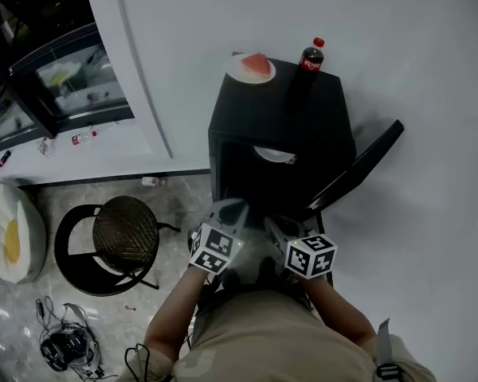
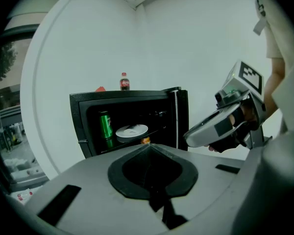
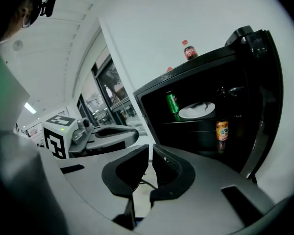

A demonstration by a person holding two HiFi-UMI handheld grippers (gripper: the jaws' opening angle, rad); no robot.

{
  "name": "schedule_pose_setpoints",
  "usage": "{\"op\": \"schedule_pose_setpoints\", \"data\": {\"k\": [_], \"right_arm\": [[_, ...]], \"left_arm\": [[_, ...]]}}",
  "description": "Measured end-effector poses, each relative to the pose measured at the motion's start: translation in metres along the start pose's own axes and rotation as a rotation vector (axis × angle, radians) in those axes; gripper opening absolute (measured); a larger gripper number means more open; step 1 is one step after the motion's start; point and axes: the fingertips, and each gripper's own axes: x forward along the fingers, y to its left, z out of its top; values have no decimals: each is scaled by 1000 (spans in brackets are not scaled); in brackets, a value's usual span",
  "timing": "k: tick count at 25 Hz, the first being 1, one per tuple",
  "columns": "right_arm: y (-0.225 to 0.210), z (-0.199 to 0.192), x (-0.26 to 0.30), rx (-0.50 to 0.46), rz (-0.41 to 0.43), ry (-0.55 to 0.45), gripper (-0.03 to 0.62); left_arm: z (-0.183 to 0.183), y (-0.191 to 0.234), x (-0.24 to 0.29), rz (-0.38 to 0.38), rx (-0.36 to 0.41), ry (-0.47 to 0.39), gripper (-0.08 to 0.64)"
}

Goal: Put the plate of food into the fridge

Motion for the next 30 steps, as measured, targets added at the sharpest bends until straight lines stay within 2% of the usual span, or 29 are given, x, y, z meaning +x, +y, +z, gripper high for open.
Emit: {"op": "schedule_pose_setpoints", "data": {"k": [9, 17, 24, 30], "right_arm": [[-1, 7, -11, -30, -6, -31, 35], [-11, 19, -41, -44, -12, -96, 34], [-14, 20, -77, -74, -2, -103, 34], [-7, 30, -105, -157, 26, -117, 34]], "left_arm": [[1, -11, -7, 8, 11, 4, 11], [18, -38, -5, -9, 47, -1, 11], [45, -67, -11, -14, 18, -66, 11], [70, -77, -25, 22, 50, -98, 11]]}}
